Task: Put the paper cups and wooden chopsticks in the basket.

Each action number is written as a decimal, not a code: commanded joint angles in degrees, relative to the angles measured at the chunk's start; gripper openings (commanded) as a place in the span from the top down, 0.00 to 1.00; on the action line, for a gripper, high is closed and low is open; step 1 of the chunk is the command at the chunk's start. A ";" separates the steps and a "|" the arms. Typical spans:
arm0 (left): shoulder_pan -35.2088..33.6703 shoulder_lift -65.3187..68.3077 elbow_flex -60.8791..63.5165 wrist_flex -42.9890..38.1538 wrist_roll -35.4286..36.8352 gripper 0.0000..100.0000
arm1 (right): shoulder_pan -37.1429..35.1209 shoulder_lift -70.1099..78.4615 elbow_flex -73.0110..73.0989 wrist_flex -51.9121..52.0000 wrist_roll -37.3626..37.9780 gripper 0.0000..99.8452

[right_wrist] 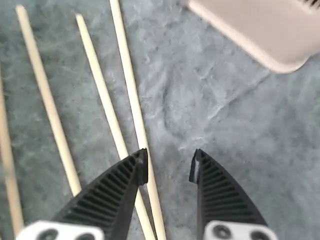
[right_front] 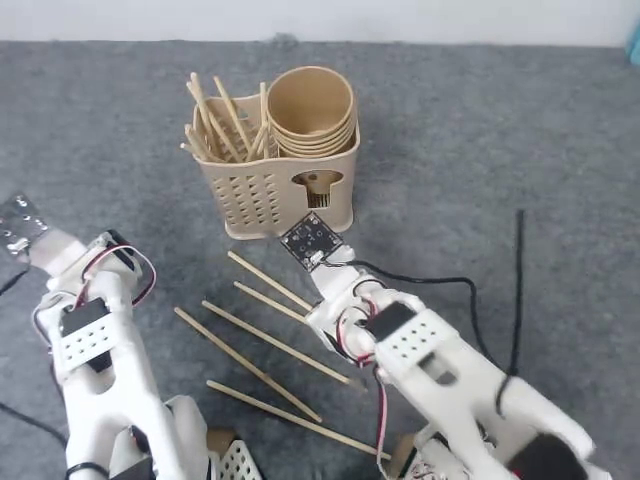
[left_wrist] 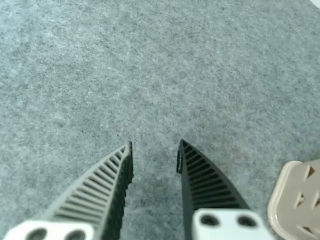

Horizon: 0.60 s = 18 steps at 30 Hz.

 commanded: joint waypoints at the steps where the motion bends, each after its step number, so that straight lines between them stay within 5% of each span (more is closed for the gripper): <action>1: 0.35 -0.97 -1.10 -0.97 0.35 0.86 | -0.40 5.23 -6.68 -1.45 -0.62 0.84; 18: -1.76 14.51 -11.65 2.20 0.62 0.86 | -0.40 16.92 -9.76 -2.07 -0.26 0.84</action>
